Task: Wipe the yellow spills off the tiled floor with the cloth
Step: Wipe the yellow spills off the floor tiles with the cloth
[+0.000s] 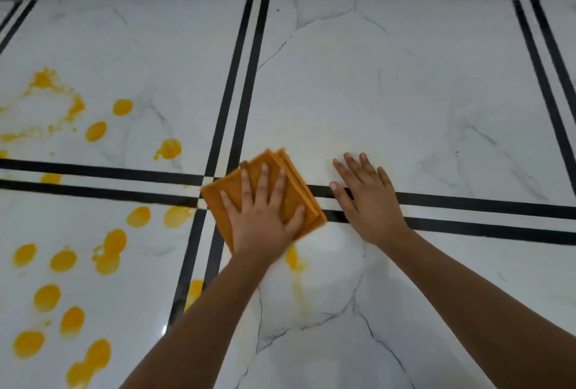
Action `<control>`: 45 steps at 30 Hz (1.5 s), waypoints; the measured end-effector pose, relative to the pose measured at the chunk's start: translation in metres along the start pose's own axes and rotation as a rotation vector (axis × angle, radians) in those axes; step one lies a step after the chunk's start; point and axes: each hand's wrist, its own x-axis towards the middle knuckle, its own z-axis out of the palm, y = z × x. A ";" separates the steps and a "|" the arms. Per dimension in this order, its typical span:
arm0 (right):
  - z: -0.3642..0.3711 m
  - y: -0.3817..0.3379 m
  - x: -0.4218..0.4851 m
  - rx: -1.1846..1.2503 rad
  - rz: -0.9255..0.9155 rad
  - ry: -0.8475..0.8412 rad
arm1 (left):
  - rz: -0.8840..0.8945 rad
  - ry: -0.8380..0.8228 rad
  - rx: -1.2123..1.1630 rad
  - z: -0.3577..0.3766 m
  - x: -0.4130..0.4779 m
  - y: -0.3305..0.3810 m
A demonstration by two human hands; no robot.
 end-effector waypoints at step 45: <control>0.067 -0.192 -0.086 0.093 -0.302 -0.176 | -0.581 0.057 -0.283 -0.004 -0.193 -0.107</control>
